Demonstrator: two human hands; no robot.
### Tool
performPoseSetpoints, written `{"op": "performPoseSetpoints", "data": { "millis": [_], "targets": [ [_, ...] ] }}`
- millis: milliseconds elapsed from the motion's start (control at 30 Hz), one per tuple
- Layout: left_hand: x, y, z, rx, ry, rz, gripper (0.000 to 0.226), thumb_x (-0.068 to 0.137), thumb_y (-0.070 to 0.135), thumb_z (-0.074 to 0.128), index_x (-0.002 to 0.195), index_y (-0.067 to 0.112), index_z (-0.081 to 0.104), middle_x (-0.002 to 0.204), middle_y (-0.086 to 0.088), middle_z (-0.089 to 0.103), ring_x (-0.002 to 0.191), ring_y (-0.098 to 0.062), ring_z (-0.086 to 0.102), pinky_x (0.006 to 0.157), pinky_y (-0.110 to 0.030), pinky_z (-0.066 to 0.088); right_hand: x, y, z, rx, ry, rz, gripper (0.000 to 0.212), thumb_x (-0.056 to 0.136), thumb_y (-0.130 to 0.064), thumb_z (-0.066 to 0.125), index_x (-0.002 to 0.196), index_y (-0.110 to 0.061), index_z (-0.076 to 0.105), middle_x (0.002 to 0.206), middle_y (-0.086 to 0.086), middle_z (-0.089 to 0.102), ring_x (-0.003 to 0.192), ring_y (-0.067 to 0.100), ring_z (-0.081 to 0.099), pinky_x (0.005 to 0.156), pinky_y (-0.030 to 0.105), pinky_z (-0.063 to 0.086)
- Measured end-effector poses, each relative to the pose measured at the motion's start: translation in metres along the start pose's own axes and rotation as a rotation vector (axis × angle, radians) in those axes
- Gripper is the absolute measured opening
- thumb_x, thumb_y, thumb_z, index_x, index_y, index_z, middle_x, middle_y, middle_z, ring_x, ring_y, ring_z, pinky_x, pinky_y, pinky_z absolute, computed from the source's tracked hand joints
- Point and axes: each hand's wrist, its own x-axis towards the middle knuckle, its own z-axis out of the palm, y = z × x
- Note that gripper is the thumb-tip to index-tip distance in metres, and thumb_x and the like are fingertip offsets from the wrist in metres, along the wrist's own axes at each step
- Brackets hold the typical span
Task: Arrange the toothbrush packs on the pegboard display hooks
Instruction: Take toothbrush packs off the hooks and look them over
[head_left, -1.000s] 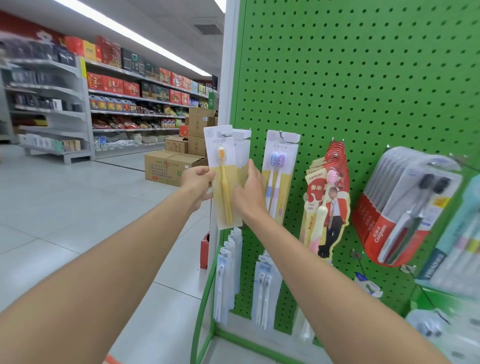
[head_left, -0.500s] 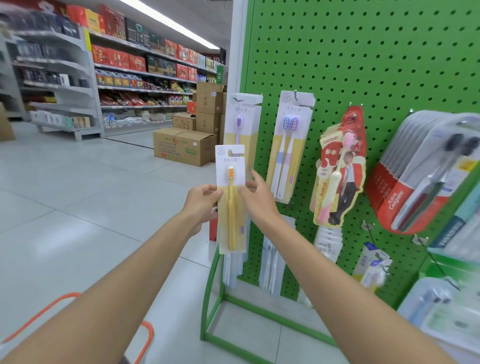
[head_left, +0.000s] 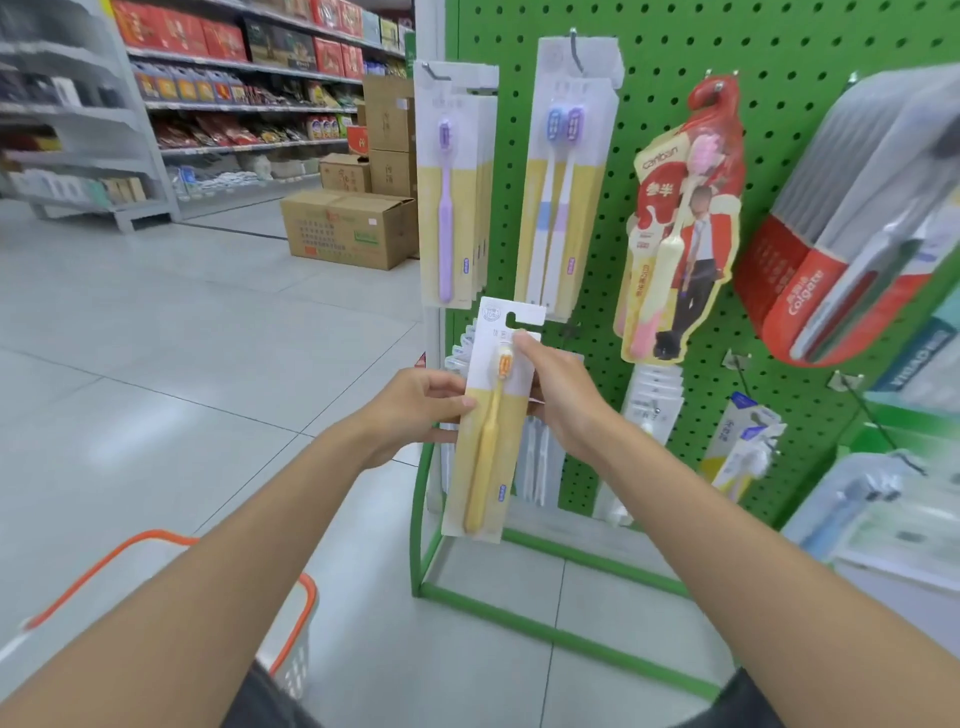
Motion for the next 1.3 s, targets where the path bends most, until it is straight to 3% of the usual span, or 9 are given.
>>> {"op": "performPoseSetpoints", "data": {
  "millis": [167, 300, 500, 800, 933, 1033, 1100, 1167, 1300],
  "targets": [
    [-0.003, -0.004, 0.004, -0.03, 0.016, -0.024, 0.015, 0.097, 0.011, 0.059, 0.108, 0.005, 0.069, 0.109, -0.011, 0.073, 0.1, -0.02, 0.071, 0.086, -0.033, 0.058, -0.014, 0.016, -0.006, 0.007, -0.075, 0.039, 0.039, 0.103, -0.042, 0.042, 0.094, -0.017, 0.071, 0.096, 0.009, 0.075, 0.087, 0.023, 0.068, 0.086, 0.035, 0.054],
    [-0.003, 0.003, 0.008, -0.232, 0.117, 0.006, 0.015, 0.098, 0.007, 0.056, 0.108, 0.004, 0.067, 0.1, -0.006, 0.074, 0.085, -0.014, 0.073, 0.072, -0.024, 0.059, -0.023, 0.03, -0.001, -0.114, -0.199, 0.111, 0.045, 0.101, -0.05, 0.04, 0.112, -0.017, 0.069, 0.106, 0.007, 0.073, 0.092, 0.02, 0.067, 0.089, 0.036, 0.051],
    [-0.001, 0.0, 0.002, -0.254, 0.245, 0.021, 0.019, 0.099, 0.008, 0.056, 0.112, 0.002, 0.066, 0.099, -0.006, 0.072, 0.081, -0.014, 0.07, 0.07, -0.022, 0.059, -0.029, 0.043, 0.004, -0.137, -0.32, 0.161, 0.019, 0.089, -0.022, 0.07, 0.106, -0.015, 0.069, 0.109, 0.005, 0.073, 0.102, 0.023, 0.068, 0.101, 0.042, 0.05],
    [-0.002, 0.0, -0.005, -0.166, 0.372, 0.034, 0.016, 0.097, 0.007, 0.058, 0.112, 0.01, 0.061, 0.106, -0.012, 0.07, 0.087, -0.022, 0.068, 0.074, -0.031, 0.061, -0.042, 0.05, 0.0, -0.258, -0.51, 0.137, 0.023, 0.081, -0.003, 0.076, 0.096, -0.018, 0.065, 0.089, -0.004, 0.071, 0.078, 0.006, 0.068, 0.07, 0.018, 0.055],
    [-0.004, 0.0, 0.003, -0.027, 0.306, 0.052, 0.027, 0.099, 0.024, 0.057, 0.124, 0.014, 0.053, 0.108, -0.006, 0.068, 0.09, -0.017, 0.069, 0.076, -0.032, 0.06, -0.051, 0.052, 0.0, -0.435, -0.427, -0.004, 0.033, 0.08, -0.011, 0.077, 0.106, -0.025, 0.061, 0.092, -0.008, 0.066, 0.085, 0.011, 0.063, 0.074, 0.019, 0.051],
    [-0.006, -0.001, 0.007, 0.031, 0.236, 0.009, 0.041, 0.093, 0.044, 0.062, 0.123, 0.017, 0.055, 0.113, -0.001, 0.064, 0.102, -0.015, 0.065, 0.084, -0.036, 0.058, -0.056, 0.055, 0.004, -0.643, -0.441, -0.127, 0.079, 0.084, -0.015, 0.065, 0.147, -0.041, 0.027, 0.104, 0.0, 0.062, 0.086, 0.022, 0.063, 0.07, 0.026, 0.052],
    [-0.008, -0.003, 0.007, 0.059, 0.214, 0.002, 0.046, 0.087, 0.045, 0.069, 0.121, 0.018, 0.056, 0.113, -0.003, 0.064, 0.104, -0.016, 0.065, 0.08, -0.034, 0.059, -0.057, 0.058, 0.005, -0.782, -0.482, -0.188, 0.097, 0.087, -0.014, 0.056, 0.151, -0.048, -0.008, 0.115, 0.008, 0.058, 0.073, 0.012, 0.056, 0.061, 0.026, 0.045],
    [-0.008, -0.004, 0.005, -0.021, 0.211, -0.014, 0.04, 0.088, 0.03, 0.072, 0.12, 0.012, 0.058, 0.116, -0.014, 0.065, 0.104, -0.024, 0.068, 0.074, -0.031, 0.06, -0.056, 0.059, 0.006, -0.836, -0.505, -0.219, 0.097, 0.091, -0.013, 0.053, 0.151, -0.044, -0.017, 0.137, 0.006, 0.047, 0.068, -0.002, 0.042, 0.058, 0.018, 0.034],
    [-0.008, -0.006, 0.003, -0.117, 0.221, -0.017, 0.042, 0.091, 0.001, 0.064, 0.13, 0.006, 0.051, 0.114, -0.013, 0.069, 0.097, -0.026, 0.071, 0.071, -0.033, 0.061, -0.054, 0.061, 0.006, -0.663, -0.493, -0.156, 0.112, 0.084, -0.037, 0.072, 0.149, -0.046, -0.019, 0.151, -0.006, 0.036, 0.113, 0.002, 0.053, 0.093, 0.028, 0.049]
  ]
}}
